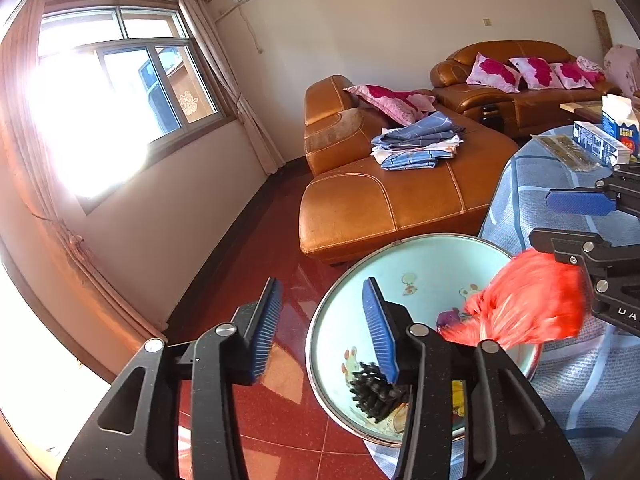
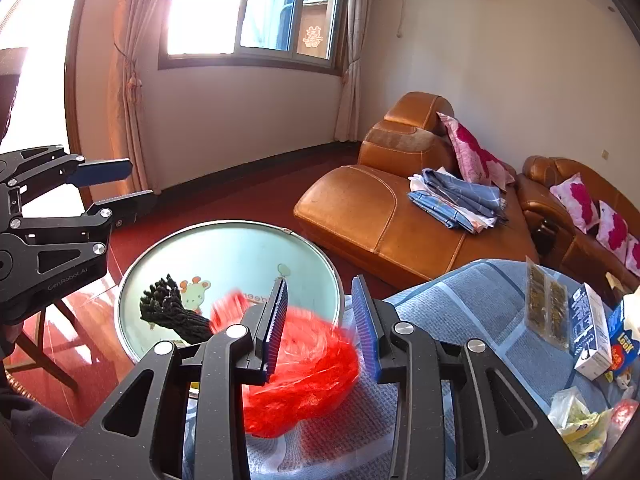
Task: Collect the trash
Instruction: 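Open both grippers to drop the red bag and steel wool pad into the bin, then move both grippers back over the table toward the remaining plastic bags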
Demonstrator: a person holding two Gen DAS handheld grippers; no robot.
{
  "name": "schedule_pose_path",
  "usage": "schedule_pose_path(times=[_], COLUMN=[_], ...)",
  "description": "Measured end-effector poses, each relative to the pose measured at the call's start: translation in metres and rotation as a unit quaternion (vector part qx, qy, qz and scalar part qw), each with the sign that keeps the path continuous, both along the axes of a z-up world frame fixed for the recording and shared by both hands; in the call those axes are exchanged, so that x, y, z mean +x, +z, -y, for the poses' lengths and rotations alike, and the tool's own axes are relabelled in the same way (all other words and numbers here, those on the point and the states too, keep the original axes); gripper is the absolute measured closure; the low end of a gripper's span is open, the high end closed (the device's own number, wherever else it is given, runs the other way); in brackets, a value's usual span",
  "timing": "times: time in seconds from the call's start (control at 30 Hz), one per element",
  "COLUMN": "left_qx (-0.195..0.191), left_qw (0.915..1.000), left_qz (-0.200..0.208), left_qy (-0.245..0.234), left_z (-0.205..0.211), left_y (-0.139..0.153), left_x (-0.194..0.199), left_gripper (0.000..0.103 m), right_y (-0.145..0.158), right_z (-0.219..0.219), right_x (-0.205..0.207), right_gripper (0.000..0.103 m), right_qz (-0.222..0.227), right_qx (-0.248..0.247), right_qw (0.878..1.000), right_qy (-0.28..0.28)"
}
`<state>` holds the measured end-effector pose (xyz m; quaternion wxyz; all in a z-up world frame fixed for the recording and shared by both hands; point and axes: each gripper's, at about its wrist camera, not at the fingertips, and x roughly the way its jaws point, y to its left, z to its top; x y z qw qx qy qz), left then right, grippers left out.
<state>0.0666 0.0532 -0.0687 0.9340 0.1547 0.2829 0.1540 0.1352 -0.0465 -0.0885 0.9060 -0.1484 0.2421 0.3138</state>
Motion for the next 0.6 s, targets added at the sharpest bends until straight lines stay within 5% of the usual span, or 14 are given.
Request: schedule_pose_path(times=[0.6], left_qx=[-0.003], left_qw=[1.0], left_qz=[0.002], left_qy=[0.005], left_z=[-0.004], left_y=[0.0004], left_x=[0.0024], left_gripper=[0.055], right_y=[-0.0013], right_z=[0.0004], right_x=[0.0008], right_gripper=[0.061], right_qz=[0.004], right_qx=[0.001], right_qw=[1.0], right_qy=[-0.004])
